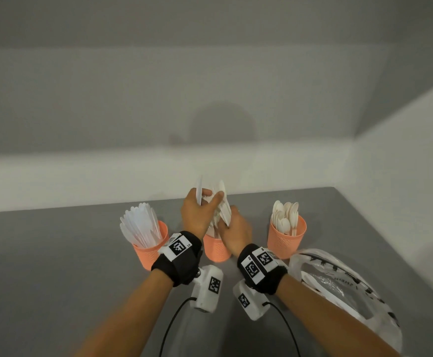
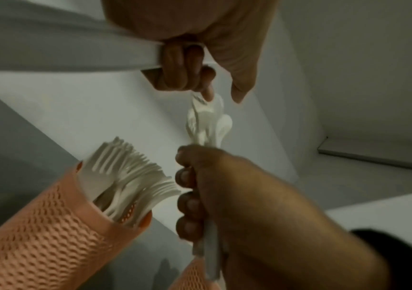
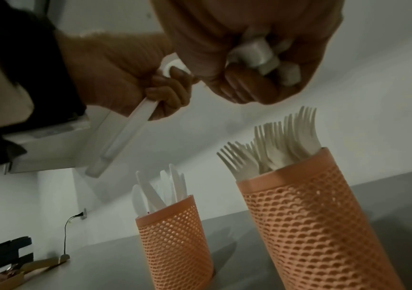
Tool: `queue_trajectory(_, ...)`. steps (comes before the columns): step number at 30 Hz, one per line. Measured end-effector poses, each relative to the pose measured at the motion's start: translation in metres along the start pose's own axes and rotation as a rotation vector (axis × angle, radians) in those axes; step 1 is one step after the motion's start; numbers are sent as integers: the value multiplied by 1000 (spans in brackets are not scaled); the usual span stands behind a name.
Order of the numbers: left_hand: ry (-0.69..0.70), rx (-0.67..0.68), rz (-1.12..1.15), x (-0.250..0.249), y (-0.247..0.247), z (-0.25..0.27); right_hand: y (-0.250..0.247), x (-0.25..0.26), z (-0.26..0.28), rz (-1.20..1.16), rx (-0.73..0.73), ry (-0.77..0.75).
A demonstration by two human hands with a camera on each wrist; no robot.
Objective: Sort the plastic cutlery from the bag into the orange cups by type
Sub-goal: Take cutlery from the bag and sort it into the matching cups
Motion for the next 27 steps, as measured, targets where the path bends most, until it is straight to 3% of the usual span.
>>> queue_trajectory(7,-58,11,-124,11,8,-1,3,-1,1,-82,79,30)
queue_trajectory(14,-205,-25,120,24,4,-5,9,1,0,-490,293,99)
queue_trajectory(20,-218,24,212,25,4,-11,14,1,2,-523,353,155)
queue_trajectory(27,-290,-236,441,24,-38,-28,19,-14,-1,-527,429,309)
Point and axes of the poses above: each hand's wrist, its own z-axis away from the middle knuckle, its own y-axis out of the palm, x = y × z, the point moved 4 cm from there along -z, towards the middle knuckle, and after that the axes turned 7 degrees about y, right-handed, at the moved point
